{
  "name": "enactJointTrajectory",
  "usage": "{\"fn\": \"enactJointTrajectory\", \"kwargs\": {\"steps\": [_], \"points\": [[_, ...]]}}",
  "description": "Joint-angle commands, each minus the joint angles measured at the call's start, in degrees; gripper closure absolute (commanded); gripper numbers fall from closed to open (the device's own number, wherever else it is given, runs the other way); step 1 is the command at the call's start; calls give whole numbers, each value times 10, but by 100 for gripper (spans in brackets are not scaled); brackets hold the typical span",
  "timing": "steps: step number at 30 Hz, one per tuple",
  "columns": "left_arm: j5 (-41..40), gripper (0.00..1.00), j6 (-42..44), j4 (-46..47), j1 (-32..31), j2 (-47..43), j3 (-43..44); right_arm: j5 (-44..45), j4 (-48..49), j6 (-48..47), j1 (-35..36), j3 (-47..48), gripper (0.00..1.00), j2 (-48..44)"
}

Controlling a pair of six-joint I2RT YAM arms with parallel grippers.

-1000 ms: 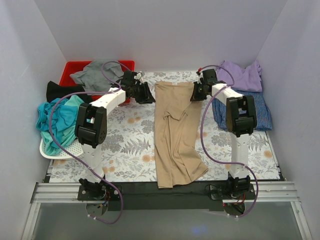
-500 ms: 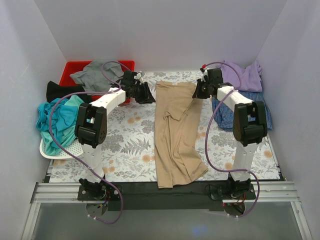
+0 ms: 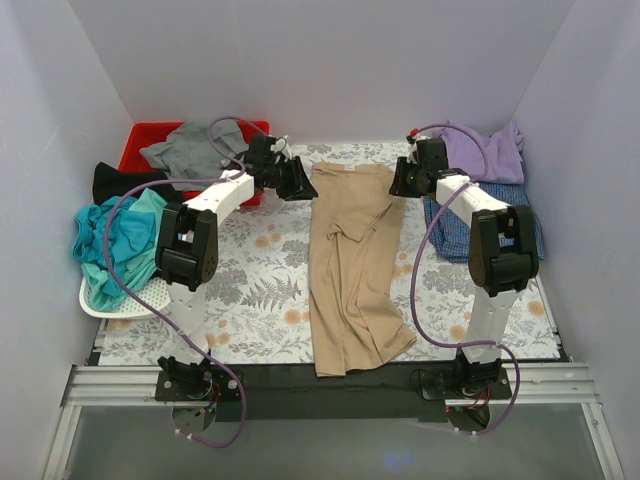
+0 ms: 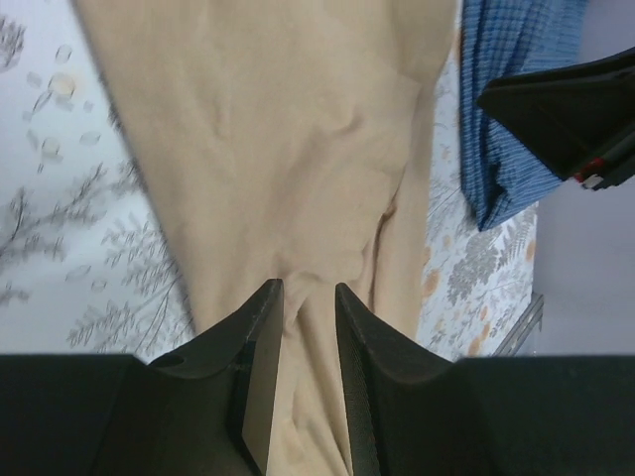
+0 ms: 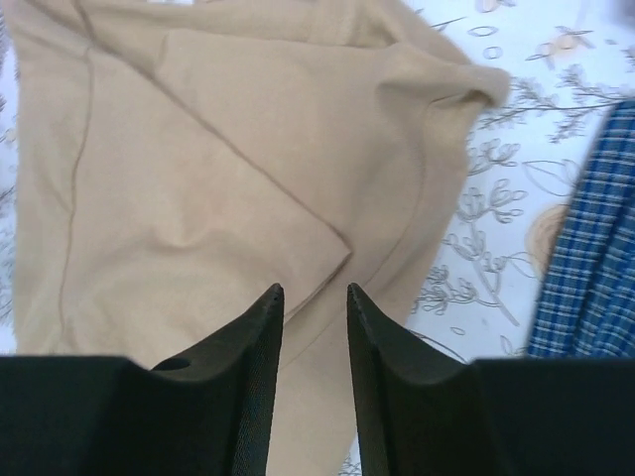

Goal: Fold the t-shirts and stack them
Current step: Fold the tshirt

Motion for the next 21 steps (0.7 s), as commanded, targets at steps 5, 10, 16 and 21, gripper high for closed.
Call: {"fn": "enactJointTrajectory", "kwargs": {"steps": [5,10,16,21], "points": [[114,73,-36,22,1,72,143,161,-9,10,-3,105,61,27],[125,73,-39,22,-6,90,152,178,-34,33,-11,171,60,96],[131,73,-31,22,-10,102,147,150,-47,74,-20,222,60,147],[135,72,-29,22,-10,114,151,124,-49,81,-19,244,60,175]]}}
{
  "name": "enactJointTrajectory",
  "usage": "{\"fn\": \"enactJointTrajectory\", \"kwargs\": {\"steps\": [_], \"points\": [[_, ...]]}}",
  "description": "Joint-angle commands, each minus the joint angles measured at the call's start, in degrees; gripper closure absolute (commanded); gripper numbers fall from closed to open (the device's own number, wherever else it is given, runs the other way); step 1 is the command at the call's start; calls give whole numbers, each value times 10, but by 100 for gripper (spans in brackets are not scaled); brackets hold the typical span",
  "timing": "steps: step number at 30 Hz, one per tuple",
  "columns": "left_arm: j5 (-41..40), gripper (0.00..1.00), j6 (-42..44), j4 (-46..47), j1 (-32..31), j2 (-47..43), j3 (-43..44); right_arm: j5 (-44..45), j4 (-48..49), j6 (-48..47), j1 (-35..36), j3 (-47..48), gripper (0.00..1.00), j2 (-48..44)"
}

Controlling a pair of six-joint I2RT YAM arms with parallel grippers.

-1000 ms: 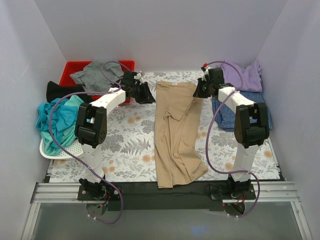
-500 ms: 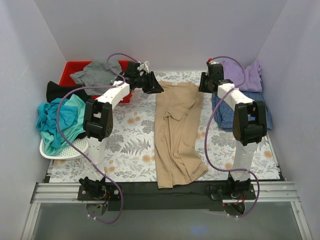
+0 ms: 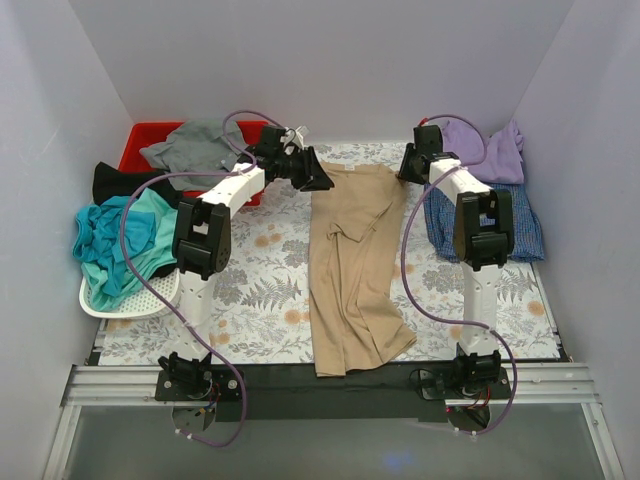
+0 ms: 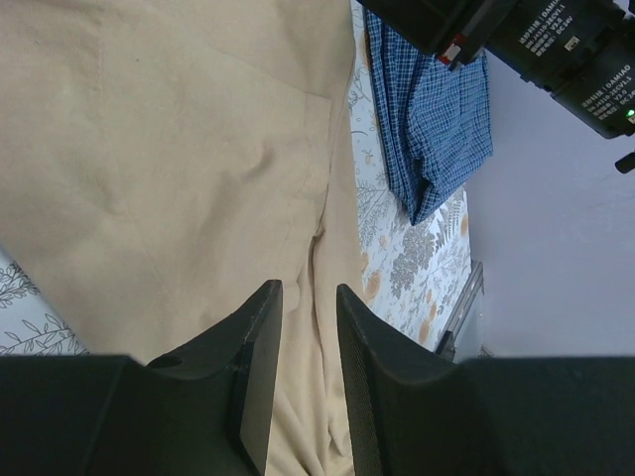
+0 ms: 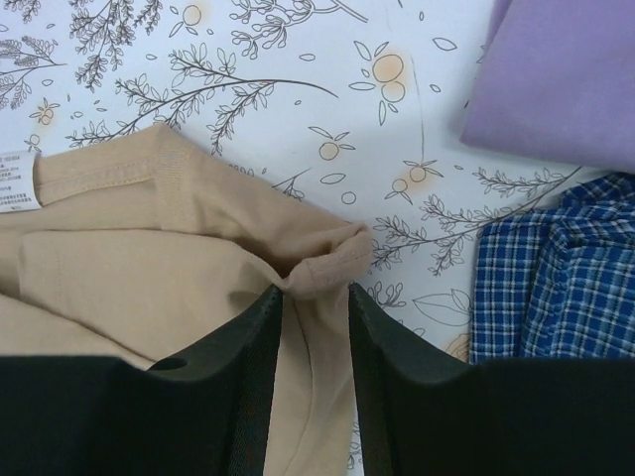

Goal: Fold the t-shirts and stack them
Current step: Fold the tshirt

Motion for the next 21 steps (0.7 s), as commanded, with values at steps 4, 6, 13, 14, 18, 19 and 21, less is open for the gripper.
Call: {"fn": "enactJointTrajectory", "kwargs": {"steps": [4,6,13,14,18,19,21], "points": [[20,73,5,-1,-2,12,12,-36,0,10,0,68,60,35],[22,73,4,-1,-3,13,11,-51,5,8,1,94,60,59],[18,73,9,-1,-3,14,-2,-97,1,-16,1,199,54,141],[21,73,9,-1,-3,16,-3,-106,0,-16,1,215,52,151],[22,73,13,-1,-4,8,-18,-134,3,-28,1,234,51,167],[9,73,16,-1,-4,4,-24,-137,22,-33,2,222,51,158],[-8,73,26,-2,-4,-12,-44,-150,43,-52,2,197,49,122]]}}
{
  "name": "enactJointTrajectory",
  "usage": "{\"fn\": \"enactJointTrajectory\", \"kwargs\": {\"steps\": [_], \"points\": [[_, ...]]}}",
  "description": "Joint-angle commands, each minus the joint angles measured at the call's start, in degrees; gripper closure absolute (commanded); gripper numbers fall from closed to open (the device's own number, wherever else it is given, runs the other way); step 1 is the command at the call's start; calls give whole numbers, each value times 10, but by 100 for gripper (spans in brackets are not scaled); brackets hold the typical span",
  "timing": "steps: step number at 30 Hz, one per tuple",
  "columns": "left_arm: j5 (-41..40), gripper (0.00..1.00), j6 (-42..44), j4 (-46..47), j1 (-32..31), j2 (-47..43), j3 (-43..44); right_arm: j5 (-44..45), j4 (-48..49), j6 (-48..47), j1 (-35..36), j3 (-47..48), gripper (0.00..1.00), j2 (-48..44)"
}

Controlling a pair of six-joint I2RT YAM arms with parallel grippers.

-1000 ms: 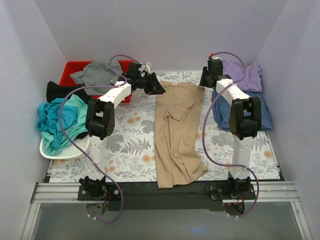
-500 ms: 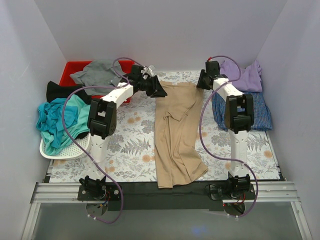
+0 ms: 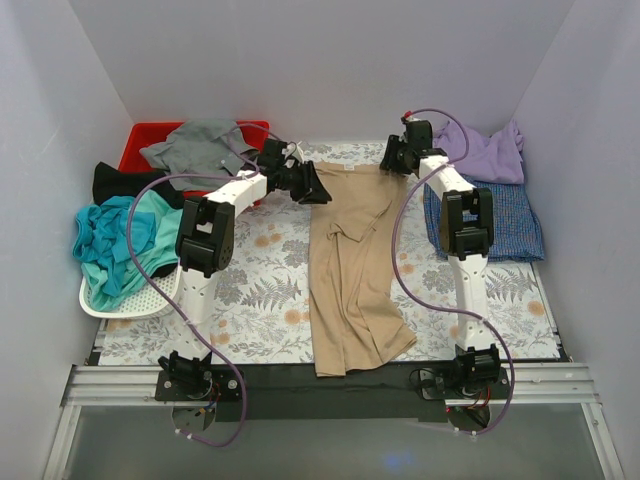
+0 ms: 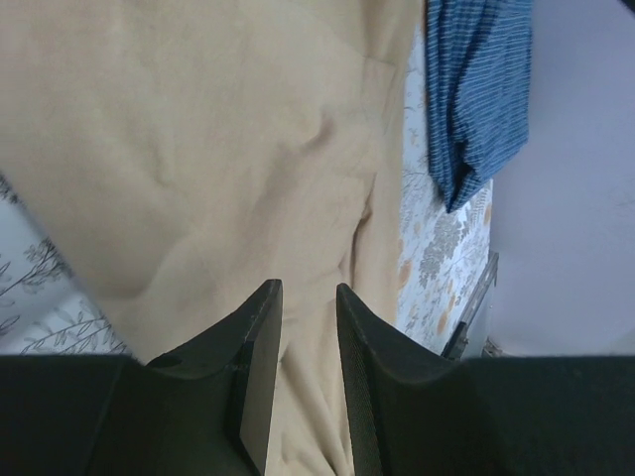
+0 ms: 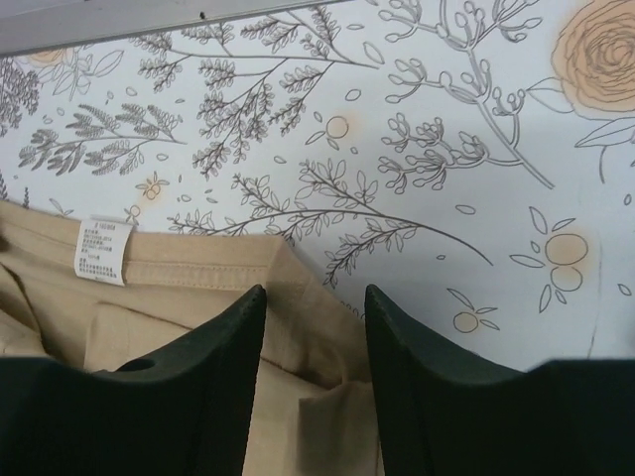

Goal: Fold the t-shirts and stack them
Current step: Fold the tshirt

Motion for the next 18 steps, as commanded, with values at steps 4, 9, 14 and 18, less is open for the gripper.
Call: {"fn": "enactJointTrajectory", "kwargs": {"steps": [4,9,14,18], "points": [[-69,73,28,-2,-2,-77,-68,-64,56,-56,2,-85,48,-123],[-64,73,25,14,-2,-77,-69,-85,84,-69,12,-212,46,-244],[-27,72,15,13,-2,-35,-12,-89,81,-69,21,-286,46,-305],[-6,72,7,5,-3,-3,27,-81,77,-62,24,-353,46,-315]]}}
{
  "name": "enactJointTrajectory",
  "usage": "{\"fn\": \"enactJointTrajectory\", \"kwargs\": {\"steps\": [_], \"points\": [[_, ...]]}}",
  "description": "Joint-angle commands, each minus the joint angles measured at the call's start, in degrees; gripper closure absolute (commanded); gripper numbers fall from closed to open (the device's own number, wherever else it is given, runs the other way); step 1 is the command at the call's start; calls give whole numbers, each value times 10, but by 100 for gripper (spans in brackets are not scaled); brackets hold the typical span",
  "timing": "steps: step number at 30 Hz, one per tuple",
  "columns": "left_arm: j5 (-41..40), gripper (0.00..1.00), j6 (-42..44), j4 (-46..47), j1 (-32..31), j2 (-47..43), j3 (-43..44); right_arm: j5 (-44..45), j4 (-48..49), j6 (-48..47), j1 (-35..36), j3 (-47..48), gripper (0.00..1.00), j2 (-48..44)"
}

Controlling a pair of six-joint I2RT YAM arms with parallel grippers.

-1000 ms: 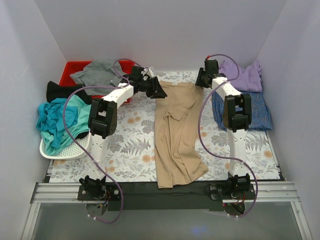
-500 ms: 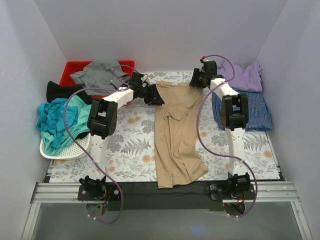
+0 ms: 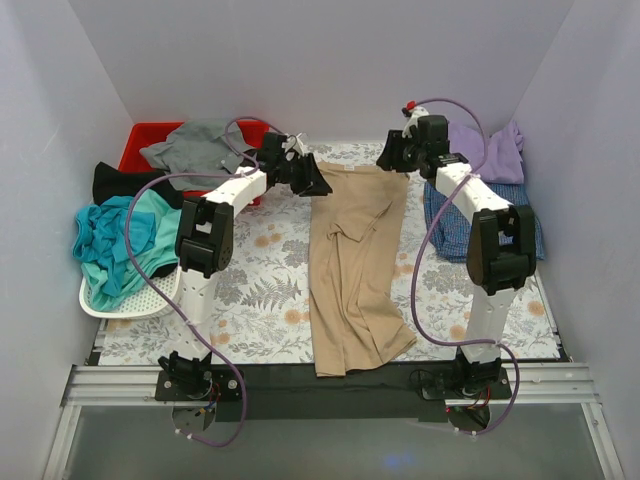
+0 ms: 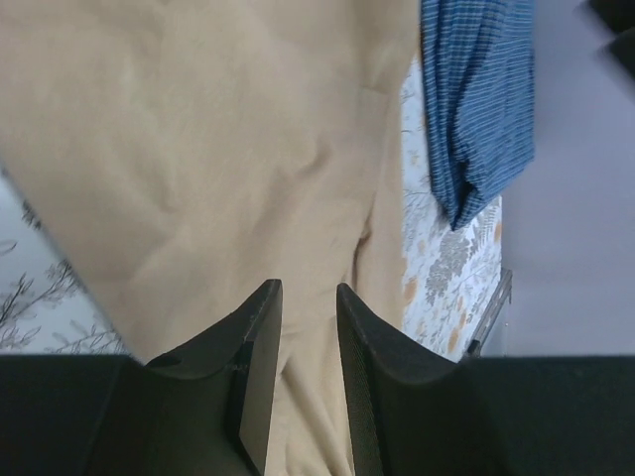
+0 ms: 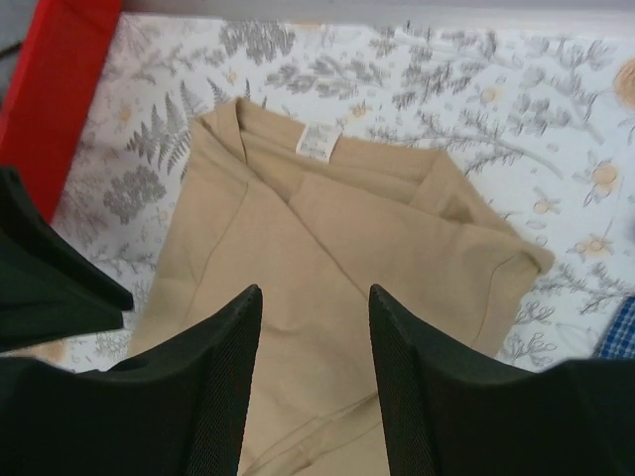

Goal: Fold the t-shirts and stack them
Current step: Fold the tshirt

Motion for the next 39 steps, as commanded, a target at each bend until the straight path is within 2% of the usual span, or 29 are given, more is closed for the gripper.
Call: {"fn": "enactJointTrajectory", "kwargs": {"steps": [1,7,13,18,22,28,32,36,39], "points": [[33,72,-7,5,-3,12,40,-2,-10,-1,3,-57,46,10],[38,72,-9,11,-9,53,55,24,-13,-10,9,-88,47,13],[3,72,-6,7,-17,83,53,32,-67,-28,14,-51,47,70],[-69,72,-5,-34,-16,118,87,23,-177,-36,19,79,47,171],[-96,72,4,-71,-7,156,152,14,-235,-45,24,190,47,246],[-80,72,-7,-92,29,205,243,-39,-255,-38,26,378,46,363],[-90,71,-5,-100,46,212,260,-60,-234,-28,25,436,40,415],[-76,71,13,-96,54,208,261,-81,-188,-40,24,410,37,394],[-62,71,30,-65,46,174,237,-83,-131,-57,24,336,37,326]]}}
